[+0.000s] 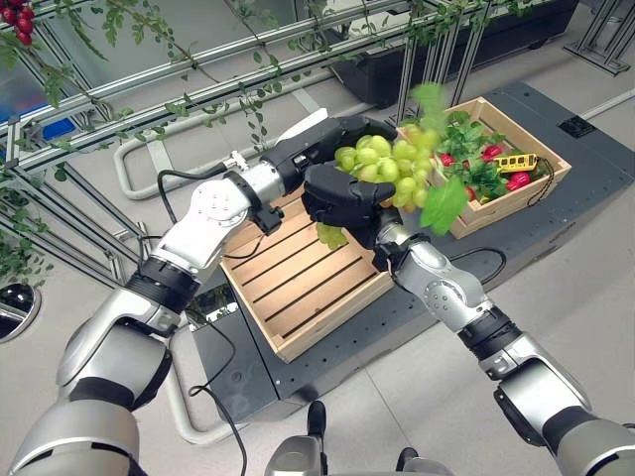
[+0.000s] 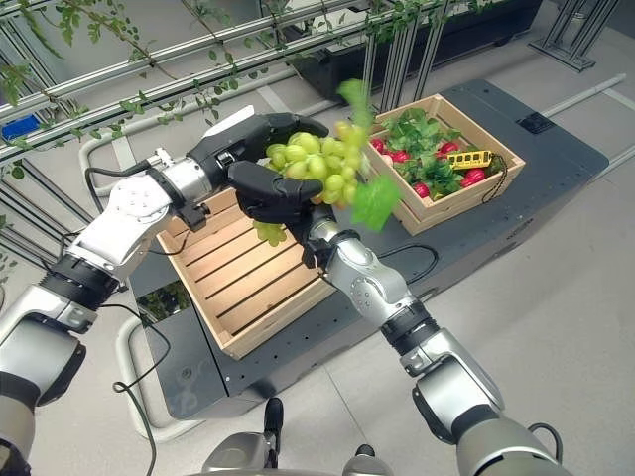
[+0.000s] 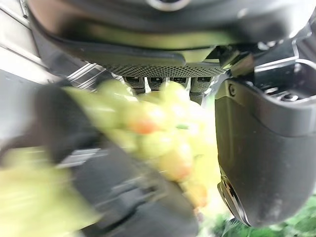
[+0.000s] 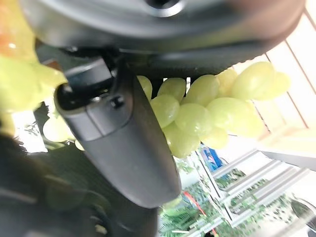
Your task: Pick up the fruits from the basket on one side to the basket on the other side
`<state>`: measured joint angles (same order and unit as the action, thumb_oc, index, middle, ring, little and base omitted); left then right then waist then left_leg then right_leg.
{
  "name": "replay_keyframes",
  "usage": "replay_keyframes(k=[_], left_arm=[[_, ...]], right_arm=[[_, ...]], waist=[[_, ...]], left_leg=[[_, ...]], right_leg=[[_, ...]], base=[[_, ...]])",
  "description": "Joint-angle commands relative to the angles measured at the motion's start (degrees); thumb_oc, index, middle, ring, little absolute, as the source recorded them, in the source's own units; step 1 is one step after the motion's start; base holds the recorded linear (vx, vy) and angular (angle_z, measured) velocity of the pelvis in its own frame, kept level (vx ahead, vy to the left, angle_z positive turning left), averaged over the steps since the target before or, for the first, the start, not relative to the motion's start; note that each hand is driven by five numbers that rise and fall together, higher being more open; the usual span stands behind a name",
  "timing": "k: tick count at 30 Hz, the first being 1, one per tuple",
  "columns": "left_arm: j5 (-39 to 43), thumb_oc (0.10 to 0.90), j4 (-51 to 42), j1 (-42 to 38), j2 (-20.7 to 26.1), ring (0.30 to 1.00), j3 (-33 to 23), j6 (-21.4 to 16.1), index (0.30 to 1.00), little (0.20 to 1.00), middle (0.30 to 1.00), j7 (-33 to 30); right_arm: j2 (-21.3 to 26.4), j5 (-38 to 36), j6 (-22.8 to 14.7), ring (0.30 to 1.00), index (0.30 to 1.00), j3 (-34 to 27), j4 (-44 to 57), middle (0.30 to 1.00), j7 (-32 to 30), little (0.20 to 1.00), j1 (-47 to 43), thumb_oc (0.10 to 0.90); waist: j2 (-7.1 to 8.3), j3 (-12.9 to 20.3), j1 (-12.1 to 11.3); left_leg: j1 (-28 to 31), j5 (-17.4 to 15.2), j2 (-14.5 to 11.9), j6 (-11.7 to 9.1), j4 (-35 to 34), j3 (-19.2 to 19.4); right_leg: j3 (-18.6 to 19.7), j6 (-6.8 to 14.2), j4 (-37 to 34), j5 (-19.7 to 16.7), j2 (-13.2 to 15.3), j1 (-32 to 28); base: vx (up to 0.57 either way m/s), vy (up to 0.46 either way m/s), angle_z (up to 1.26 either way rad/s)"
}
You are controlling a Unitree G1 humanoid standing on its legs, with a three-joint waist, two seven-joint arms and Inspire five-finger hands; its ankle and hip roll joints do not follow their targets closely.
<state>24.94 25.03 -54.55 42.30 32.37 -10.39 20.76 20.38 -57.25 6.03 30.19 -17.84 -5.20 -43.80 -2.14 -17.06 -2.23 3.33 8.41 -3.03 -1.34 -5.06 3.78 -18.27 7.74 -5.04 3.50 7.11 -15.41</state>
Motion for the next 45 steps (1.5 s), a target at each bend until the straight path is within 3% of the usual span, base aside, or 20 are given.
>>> replay_keyframes(k=[1, 8, 12, 16, 23, 24, 28, 31, 40, 42, 45], left_arm=[[0.5, 0.8, 9.5, -5.6, 1.3, 0.9, 1.5, -5.3, 0.9, 0.9, 0.9, 0.3], [3.6, 0.8, 8.8, -6.3, 5.6, 0.9, 0.3, -6.9, 0.9, 0.9, 0.9, 0.2], [13.2, 0.8, 7.3, -3.4, 6.2, 0.9, -5.3, -10.1, 0.9, 0.9, 0.9, -2.0], [14.6, 0.8, 3.5, 3.6, 2.8, 0.9, -13.1, -14.6, 0.9, 0.9, 0.9, -8.8], [9.0, 0.8, -9.5, 19.8, -6.7, 0.9, -21.3, -15.6, 0.9, 0.9, 0.9, -15.4], [6.3, 0.8, -13.0, 24.9, -9.3, 0.9, -22.5, -15.7, 0.9, 0.9, 0.9, -16.4], [1.5, 0.8, -17.5, 31.9, -11.6, 0.9, -22.7, -16.2, 0.9, 0.9, 0.9, -18.0], [2.4, 0.8, -19.4, 37.2, -13.6, 0.9, -22.7, -16.4, 0.9, 0.9, 0.9, -14.9], [4.0, 0.8, -19.1, 41.9, -17.2, 0.9, -21.2, -14.7, 0.9, 0.9, 0.9, -16.1], [3.7, 0.8, -19.0, 42.1, -17.5, 0.9, -21.1, -14.3, 0.9, 0.9, 0.9, -17.1], [2.5, 0.8, -18.1, 40.9, -17.3, 0.9, -20.4, -14.2, 0.9, 0.9, 0.9, -18.8]], right_arm=[[-1.9, -4.1, -11.7, 0.3, 0.3, -3.0, -3.1, 0.3, 1.8, 0.3, -6.9, 0.4], [1.9, -2.6, -11.8, 0.3, 0.3, -4.5, -3.8, 0.3, 2.6, 0.3, -5.2, 0.4], [4.1, 0.7, -12.0, 0.3, 0.3, -5.9, -3.5, 0.3, 4.0, 0.3, -3.4, 0.4], [4.1, 5.2, -13.3, 0.3, 0.3, -8.0, -1.6, 0.3, 3.6, 0.3, 0.2, 0.4], [2.5, 12.1, -15.1, 0.3, 0.3, -14.1, 5.9, 0.3, 2.4, 0.3, 10.6, 0.4], [1.8, 14.2, -15.2, 0.3, 0.3, -16.0, 8.1, 0.3, 2.9, 0.3, 14.3, 0.4], [1.7, 16.5, -15.8, 0.3, 0.3, -18.3, 11.7, 0.3, 3.7, 0.3, 20.4, 0.4], [2.5, 17.2, -16.5, 0.3, 0.3, -20.7, 15.2, 0.3, 4.7, 0.3, 25.8, 0.4], [2.8, 17.6, -19.7, 0.3, 0.3, -25.2, 19.1, 0.3, 4.1, 0.3, 33.8, 0.4], [3.2, 18.1, -20.5, 0.3, 0.3, -26.8, 20.3, 0.3, 4.1, 0.3, 36.2, 0.4], [4.0, 17.6, -20.5, 0.3, 0.3, -27.6, 20.4, 0.3, 4.2, 0.3, 36.7, 0.4]], waist=[[0.01, 14.9, -0.4], [0.05, 14.8, -0.3], [0.36, 14.8, -0.1], [0.92, 14.6, 0.4], [1.93, 13.9, 1.3], [2.27, 13.8, 1.6], [2.78, 13.8, 2.3], [3.16, 13.5, 3.3], [3.44, 12.1, 5.7], [3.29, 11.0, 6.7], [3.38, 9.9, 7.5]], left_leg=[[4.3, -8.3, -4.1, -3.7, 0.1, 1.5], [4.2, -8.3, -4.3, -3.7, 0.1, 1.9], [4.2, -8.4, -4.4, -3.7, 0.1, 2.1], [4.3, -8.6, -4.5, -3.7, 0.1, 2.3], [4.7, -9.4, -4.7, -3.2, 0.1, 2.8], [4.8, -9.6, -4.8, -3.0, 0.1, 3.1], [5.2, -9.8, -4.9, -2.7, 0.1, 4.0], [5.6, -10.0, -5.4, -2.7, 0.1, 5.7], [5.9, -10.4, -6.3, -2.6, 0.1, 8.6], [5.6, -9.8, -7.1, -2.5, 0.1, 8.8], [5.3, -9.1, -7.9, -2.7, 0.1, 8.9]], right_leg=[[0.1, -3.8, 0.0, -0.7, 1.5, 2.1], [0.3, -3.8, 0.0, -0.7, 1.3, 2.3], [0.7, -4.0, 0.0, -0.7, 1.3, 2.6], [1.5, -4.2, 0.0, -0.5, 1.1, 2.8], [2.9, -4.4, 0.0, -0.5, 0.8, 3.3], [3.4, -4.3, 0.0, -0.6, 0.7, 3.4], [4.6, -4.0, 0.0, -0.8, 0.5, 3.8], [5.7, -3.8, 0.0, -1.4, 0.2, 4.4], [7.4, -3.6, 0.0, -1.9, -0.3, 5.2], [8.1, -4.5, 5.6, 0.9, -1.4, 7.4], [8.9, -5.5, 8.4, 2.5, -2.7, 9.2]], base=[[0.0, 0.0, 0.0], [0.0, 0.0, 0.0], [0.01, 0.002, -0.01], [0.02, 0.002, -0.07], [0.02, -0.016, -0.1], [0.02, -0.023, -0.2], [0.02, -0.02, -0.22], [0.02, -0.017, -0.2], [-0.01, -0.06, -0.24], [-0.07, -0.184, -0.2], [-0.09, -0.215, -0.17]])
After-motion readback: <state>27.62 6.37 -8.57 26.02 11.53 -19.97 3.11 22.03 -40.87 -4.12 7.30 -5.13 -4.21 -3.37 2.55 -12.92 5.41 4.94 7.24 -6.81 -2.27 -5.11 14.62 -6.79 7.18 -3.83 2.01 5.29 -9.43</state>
